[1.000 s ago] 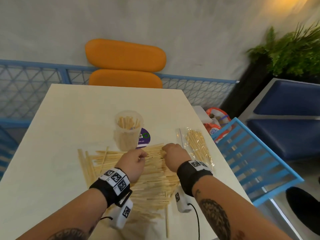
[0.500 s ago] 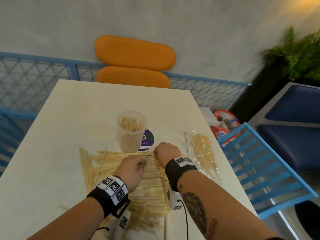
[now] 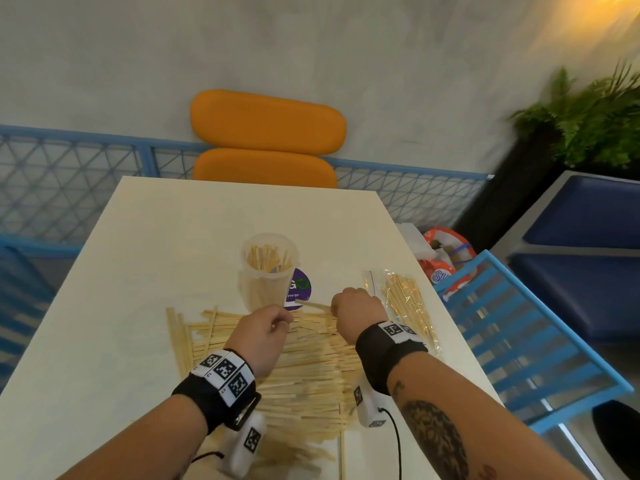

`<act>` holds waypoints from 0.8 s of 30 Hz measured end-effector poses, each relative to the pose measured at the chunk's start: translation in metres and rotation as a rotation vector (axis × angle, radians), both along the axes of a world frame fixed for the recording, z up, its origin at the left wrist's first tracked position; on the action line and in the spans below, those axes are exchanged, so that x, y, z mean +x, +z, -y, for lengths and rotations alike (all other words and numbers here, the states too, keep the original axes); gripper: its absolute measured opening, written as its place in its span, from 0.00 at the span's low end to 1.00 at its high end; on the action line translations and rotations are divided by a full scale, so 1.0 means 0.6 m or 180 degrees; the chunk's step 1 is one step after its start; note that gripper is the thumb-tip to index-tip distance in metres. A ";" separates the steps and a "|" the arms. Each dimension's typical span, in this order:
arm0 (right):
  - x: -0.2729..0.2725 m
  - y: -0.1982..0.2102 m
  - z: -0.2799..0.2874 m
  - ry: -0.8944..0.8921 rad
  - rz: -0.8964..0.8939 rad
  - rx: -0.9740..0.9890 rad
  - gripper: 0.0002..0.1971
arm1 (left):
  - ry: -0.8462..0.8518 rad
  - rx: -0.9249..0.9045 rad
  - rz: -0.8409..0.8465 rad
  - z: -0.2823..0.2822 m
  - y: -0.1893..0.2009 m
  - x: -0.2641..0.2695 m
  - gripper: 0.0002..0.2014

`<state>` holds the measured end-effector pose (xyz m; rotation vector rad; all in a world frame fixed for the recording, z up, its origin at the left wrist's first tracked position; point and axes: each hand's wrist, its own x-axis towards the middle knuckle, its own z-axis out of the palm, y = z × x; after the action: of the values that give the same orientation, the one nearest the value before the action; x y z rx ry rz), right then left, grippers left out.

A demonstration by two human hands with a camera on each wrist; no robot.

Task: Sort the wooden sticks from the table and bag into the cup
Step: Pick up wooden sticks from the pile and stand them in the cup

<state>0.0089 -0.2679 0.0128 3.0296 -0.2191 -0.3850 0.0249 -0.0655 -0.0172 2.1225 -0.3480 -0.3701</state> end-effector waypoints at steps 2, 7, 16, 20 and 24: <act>-0.010 0.020 0.004 -0.0454 0.0179 0.0587 0.08 | -0.0049 -0.0062 -0.0125 0.003 0.008 -0.002 0.08; -0.057 0.056 -0.013 -0.1033 0.0533 0.2707 0.16 | -0.0553 -0.0252 -0.0228 0.039 0.026 -0.019 0.12; -0.124 0.073 -0.041 -0.2192 0.0310 0.4213 0.11 | -0.1016 -0.1027 -0.0773 0.078 0.043 -0.061 0.18; -0.162 0.051 -0.031 -0.1631 0.0280 0.2628 0.16 | -0.0570 -0.0817 -0.1068 0.064 0.016 -0.055 0.16; -0.200 -0.019 -0.041 -0.1357 -0.0512 0.1222 0.20 | -0.0064 -0.0962 -0.1384 0.046 -0.002 -0.062 0.10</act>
<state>-0.1108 -0.2433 0.0015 3.2782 -0.8800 -0.7785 -0.0126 -0.0933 -0.0181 1.6903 -0.1585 -0.7270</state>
